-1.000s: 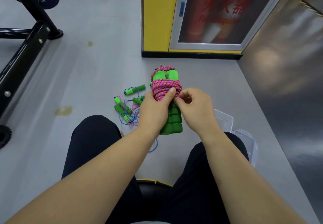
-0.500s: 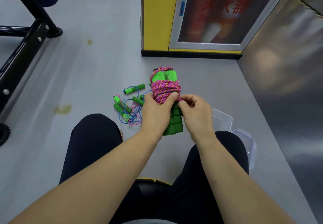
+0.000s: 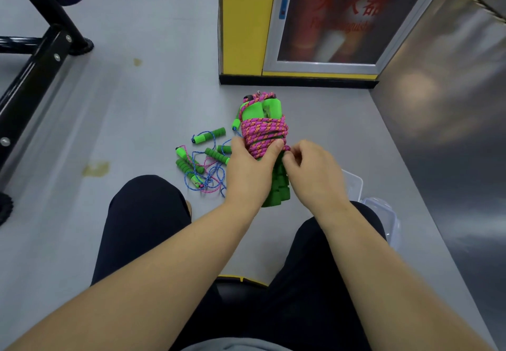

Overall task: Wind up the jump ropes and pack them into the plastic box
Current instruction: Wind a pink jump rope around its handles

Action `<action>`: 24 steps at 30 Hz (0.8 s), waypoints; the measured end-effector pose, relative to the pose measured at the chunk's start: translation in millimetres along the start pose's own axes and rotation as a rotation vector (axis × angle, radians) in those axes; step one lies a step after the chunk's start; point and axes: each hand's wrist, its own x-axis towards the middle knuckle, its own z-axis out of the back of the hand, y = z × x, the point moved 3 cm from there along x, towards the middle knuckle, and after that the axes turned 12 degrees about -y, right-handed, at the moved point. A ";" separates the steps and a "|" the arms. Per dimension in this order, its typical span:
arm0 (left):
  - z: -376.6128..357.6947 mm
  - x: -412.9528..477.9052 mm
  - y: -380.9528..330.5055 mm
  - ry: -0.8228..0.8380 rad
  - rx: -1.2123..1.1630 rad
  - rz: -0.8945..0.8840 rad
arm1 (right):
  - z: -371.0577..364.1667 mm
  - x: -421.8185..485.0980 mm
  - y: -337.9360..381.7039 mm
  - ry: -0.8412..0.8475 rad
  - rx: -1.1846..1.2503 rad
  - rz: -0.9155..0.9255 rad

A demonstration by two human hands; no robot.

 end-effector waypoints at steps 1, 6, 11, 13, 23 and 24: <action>0.0 -1.5 -0.7 -0.007 0.013 -0.024 | 0.8 1.1 1.5 0.018 -0.008 -0.038; 0.2 -6.4 -0.2 0.004 0.035 -0.087 | -5.0 -5.4 1.6 0.015 0.451 -0.412; -7.2 -6.7 2.3 0.018 -0.156 0.201 | -12.7 -13.5 -2.1 -0.187 0.744 -0.678; -10.5 -3.8 5.7 0.055 -0.258 0.405 | -12.5 -13.5 -2.5 -0.209 0.826 -0.722; -6.9 10.2 9.9 0.513 -0.498 0.779 | -4.8 -15.7 -6.4 -0.157 0.882 -0.434; -4.6 11.5 9.7 0.518 -0.487 0.736 | -2.1 -17.0 -7.9 -0.133 0.854 -0.372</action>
